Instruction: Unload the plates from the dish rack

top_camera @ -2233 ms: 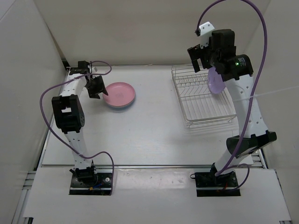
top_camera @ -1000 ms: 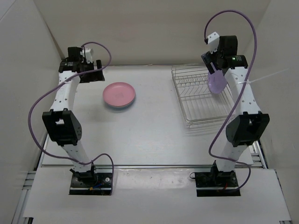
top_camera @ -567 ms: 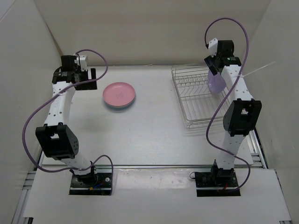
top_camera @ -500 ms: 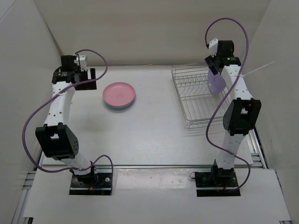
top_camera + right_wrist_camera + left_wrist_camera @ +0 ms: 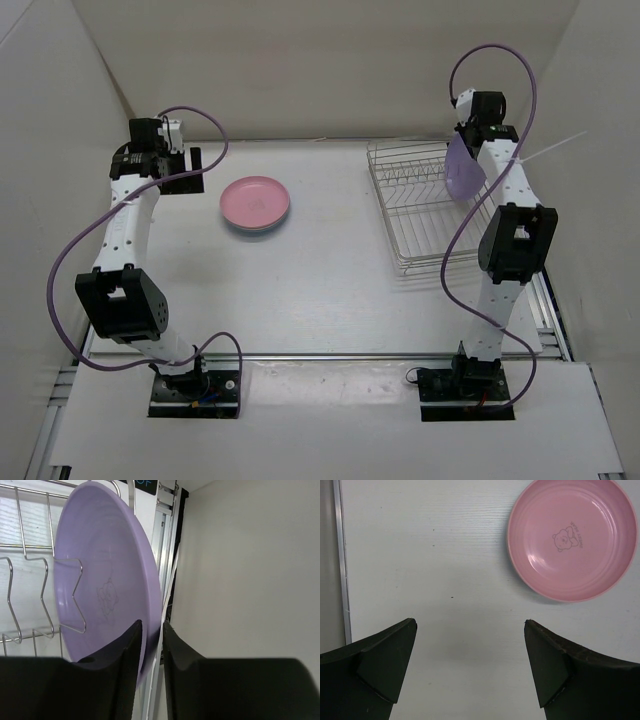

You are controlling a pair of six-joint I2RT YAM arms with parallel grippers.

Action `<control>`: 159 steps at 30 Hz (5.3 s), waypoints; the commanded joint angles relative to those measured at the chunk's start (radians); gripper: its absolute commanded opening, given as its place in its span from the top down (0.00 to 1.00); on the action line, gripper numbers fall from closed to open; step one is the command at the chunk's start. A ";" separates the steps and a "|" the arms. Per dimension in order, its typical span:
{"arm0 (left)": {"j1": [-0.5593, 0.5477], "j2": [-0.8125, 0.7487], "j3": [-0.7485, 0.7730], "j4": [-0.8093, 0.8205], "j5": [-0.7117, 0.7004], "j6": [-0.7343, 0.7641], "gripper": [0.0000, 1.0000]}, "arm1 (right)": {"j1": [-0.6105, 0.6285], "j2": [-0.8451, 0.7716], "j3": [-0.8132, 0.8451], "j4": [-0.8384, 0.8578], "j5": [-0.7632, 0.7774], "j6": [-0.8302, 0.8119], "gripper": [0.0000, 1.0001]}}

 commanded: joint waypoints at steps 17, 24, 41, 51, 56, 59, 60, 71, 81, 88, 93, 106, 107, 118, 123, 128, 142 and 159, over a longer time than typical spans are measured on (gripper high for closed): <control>0.006 -0.069 0.023 0.001 -0.006 -0.023 0.00 | 0.018 -0.051 -0.034 0.130 0.208 0.065 1.00; 0.015 -0.078 0.005 0.010 0.003 -0.032 0.00 | 0.046 -0.061 -0.013 0.151 0.322 0.047 1.00; 0.015 -0.097 -0.005 0.048 0.069 -0.043 0.00 | 0.086 -0.187 -0.013 0.224 0.461 -0.045 1.00; 0.015 -0.014 0.060 0.058 0.141 -0.063 0.00 | 0.126 -0.296 0.001 0.242 0.457 -0.046 1.00; 0.005 0.069 0.149 0.048 0.311 -0.072 0.00 | 0.158 -0.363 0.093 0.048 0.287 0.099 1.00; -0.022 0.098 0.199 0.048 0.447 -0.043 0.00 | 0.177 -0.405 0.136 -0.035 0.181 0.160 1.00; -0.035 0.109 0.208 0.048 0.492 -0.034 0.00 | 0.186 -0.414 0.146 -0.058 0.091 0.171 1.00; -0.199 0.119 0.286 0.110 0.888 0.060 0.00 | 0.216 -0.489 0.186 -0.267 -0.482 0.237 1.00; -0.386 0.193 0.442 0.082 0.859 0.031 0.00 | 0.216 -0.442 0.237 -0.324 -0.709 0.277 1.00; -0.465 0.241 0.505 0.082 0.822 0.031 0.09 | 0.226 -0.411 0.258 -0.324 -0.781 0.286 1.00; -0.497 0.250 0.528 0.091 0.785 0.031 0.13 | 0.235 -0.400 0.269 -0.324 -0.781 0.286 1.00; -0.497 0.250 0.549 0.122 0.702 -0.018 0.59 | 0.310 -0.380 0.281 -0.324 -0.746 0.277 1.00; -0.497 0.250 0.549 0.122 0.702 -0.018 0.60 | 0.310 -0.371 0.281 -0.324 -0.746 0.277 1.00; -0.497 0.241 0.548 0.163 0.526 -0.090 0.89 | 0.319 -0.380 0.261 -0.324 -0.714 0.277 1.00; -0.477 0.195 0.486 0.173 0.429 -0.132 0.89 | 0.319 -0.380 0.231 -0.315 -0.662 0.277 0.55; -0.408 0.126 0.355 0.173 0.434 -0.152 0.89 | 0.328 -0.380 0.199 -0.293 -0.551 0.277 0.21; 0.023 0.162 0.103 0.107 0.463 -0.279 0.89 | 0.328 -0.409 0.157 -0.249 -0.391 0.267 0.07; 0.097 0.348 0.034 0.117 0.500 -0.348 0.89 | 0.328 -0.448 0.126 -0.258 -0.401 0.240 0.07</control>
